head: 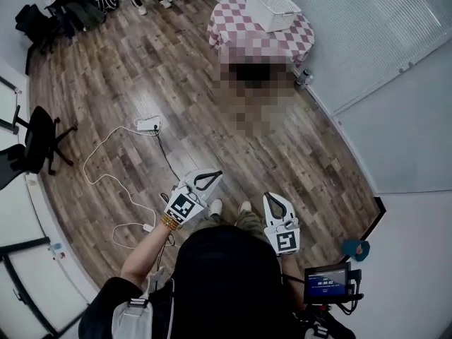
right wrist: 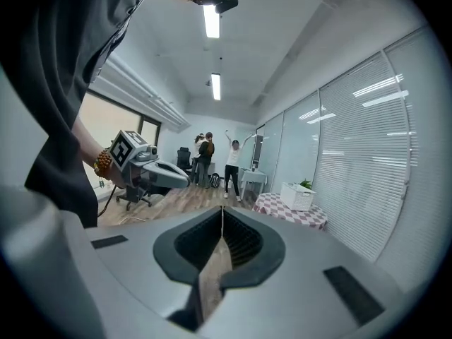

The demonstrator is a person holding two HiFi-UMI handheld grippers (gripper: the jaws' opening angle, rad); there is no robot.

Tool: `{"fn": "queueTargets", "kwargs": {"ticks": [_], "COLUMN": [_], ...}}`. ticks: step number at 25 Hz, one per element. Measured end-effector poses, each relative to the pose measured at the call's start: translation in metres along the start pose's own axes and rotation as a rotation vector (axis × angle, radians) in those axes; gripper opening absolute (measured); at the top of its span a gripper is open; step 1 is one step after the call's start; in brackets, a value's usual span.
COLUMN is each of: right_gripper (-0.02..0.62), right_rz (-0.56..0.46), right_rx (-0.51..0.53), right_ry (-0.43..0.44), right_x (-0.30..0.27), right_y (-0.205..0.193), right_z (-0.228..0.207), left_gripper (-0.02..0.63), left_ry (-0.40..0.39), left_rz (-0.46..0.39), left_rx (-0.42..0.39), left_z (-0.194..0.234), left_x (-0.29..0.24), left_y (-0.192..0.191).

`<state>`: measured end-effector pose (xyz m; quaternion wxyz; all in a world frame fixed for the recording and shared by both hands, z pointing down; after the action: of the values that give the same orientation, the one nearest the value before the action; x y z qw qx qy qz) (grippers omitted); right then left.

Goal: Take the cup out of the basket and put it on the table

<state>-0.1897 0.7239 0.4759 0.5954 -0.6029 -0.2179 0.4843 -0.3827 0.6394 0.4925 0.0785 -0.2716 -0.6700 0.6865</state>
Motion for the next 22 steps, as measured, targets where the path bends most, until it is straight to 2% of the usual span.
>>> {"fn": "queueTargets", "kwargs": {"ticks": [4, 6, 9, 12, 17, 22], "right_gripper": [0.011, 0.011, 0.011, 0.011, 0.011, 0.011], "right_rz": [0.034, 0.045, 0.055, 0.041, 0.020, -0.010], "right_rx": [-0.055, -0.058, -0.069, -0.101, -0.161, -0.176], "right_ry": [-0.004, 0.005, 0.032, 0.046, 0.086, 0.129], "right_x": [-0.032, -0.047, -0.068, -0.104, -0.155, -0.187], "right_y": [-0.009, -0.014, -0.027, -0.036, -0.030, -0.025], "right_z": [-0.021, -0.030, -0.044, -0.066, -0.140, -0.223], "left_gripper": [0.005, 0.004, 0.003, 0.005, 0.004, 0.005], "left_ry": [-0.029, -0.080, -0.143, -0.116, -0.049, -0.079], "left_rz": [-0.028, -0.036, -0.029, 0.019, 0.111, 0.144], "left_rx": [0.057, 0.079, 0.066, 0.050, 0.076, 0.048], "left_z": [0.017, 0.014, 0.005, 0.022, 0.069, 0.106], "left_x": [-0.026, -0.045, -0.073, -0.095, -0.159, -0.246], "left_y": [0.006, 0.010, 0.010, 0.003, 0.012, 0.044]}}
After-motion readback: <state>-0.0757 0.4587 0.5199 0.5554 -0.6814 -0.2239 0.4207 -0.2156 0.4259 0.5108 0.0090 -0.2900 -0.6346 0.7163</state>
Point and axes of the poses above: the fingertips, and each gripper's own axes: x backward along the fingers, z to its left, y out of its top, the point moved 5 cm from there along x, backward along the fingers, and after that the axes turned 5 degrees about z, right-handed, at the moved point
